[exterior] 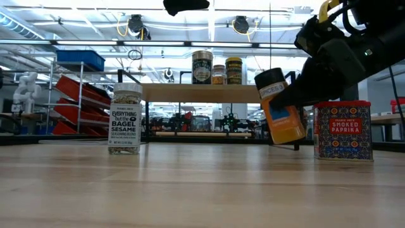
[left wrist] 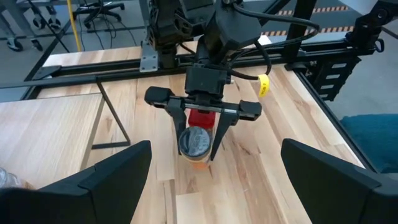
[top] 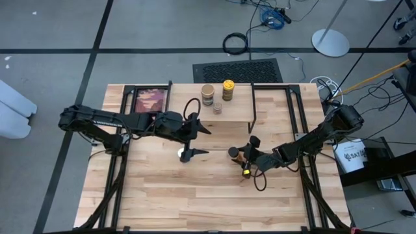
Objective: Shelf spices
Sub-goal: Remove the orange seasoning bottle from the shelf
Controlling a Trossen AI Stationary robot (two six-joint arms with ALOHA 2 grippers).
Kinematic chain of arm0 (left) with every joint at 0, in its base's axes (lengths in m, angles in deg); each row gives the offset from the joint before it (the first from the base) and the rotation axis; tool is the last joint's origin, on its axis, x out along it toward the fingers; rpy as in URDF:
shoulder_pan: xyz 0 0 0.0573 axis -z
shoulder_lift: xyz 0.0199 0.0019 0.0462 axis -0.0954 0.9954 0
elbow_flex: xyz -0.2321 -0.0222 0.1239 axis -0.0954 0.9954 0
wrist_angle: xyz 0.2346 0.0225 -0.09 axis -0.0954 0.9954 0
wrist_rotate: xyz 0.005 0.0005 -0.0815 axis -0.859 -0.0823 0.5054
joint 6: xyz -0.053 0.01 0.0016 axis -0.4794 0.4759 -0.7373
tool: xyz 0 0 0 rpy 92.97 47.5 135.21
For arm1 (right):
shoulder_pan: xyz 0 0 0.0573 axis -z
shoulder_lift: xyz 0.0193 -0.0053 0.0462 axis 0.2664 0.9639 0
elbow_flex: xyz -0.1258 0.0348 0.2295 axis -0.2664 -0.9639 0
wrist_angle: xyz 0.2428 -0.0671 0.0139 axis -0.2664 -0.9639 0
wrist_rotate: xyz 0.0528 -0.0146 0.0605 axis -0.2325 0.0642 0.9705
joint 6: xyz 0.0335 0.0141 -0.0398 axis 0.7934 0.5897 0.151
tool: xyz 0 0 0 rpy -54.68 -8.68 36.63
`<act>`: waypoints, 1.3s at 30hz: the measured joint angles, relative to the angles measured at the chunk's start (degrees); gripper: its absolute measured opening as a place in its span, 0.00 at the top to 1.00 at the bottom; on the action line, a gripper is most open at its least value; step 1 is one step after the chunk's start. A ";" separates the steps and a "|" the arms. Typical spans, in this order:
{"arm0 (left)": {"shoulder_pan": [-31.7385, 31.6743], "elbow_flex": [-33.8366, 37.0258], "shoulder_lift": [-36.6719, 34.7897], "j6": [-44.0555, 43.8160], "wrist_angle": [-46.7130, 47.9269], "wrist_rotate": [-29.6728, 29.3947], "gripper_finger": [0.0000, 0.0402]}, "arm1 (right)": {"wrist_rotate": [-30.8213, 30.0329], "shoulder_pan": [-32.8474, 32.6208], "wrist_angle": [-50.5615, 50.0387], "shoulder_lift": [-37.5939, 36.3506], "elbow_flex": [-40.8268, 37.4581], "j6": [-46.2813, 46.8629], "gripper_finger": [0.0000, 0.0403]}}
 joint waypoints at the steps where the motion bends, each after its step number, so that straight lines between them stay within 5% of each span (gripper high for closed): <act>1: 0.00 0.00 0.00 0.00 0.00 0.00 0.08 | 0.00 0.00 0.00 0.00 0.00 0.00 0.44; 39: 0.00 0.00 -0.02 -0.09 0.07 0.02 0.08 | 1.64 -0.02 -2.40 -0.02 0.09 0.65 0.44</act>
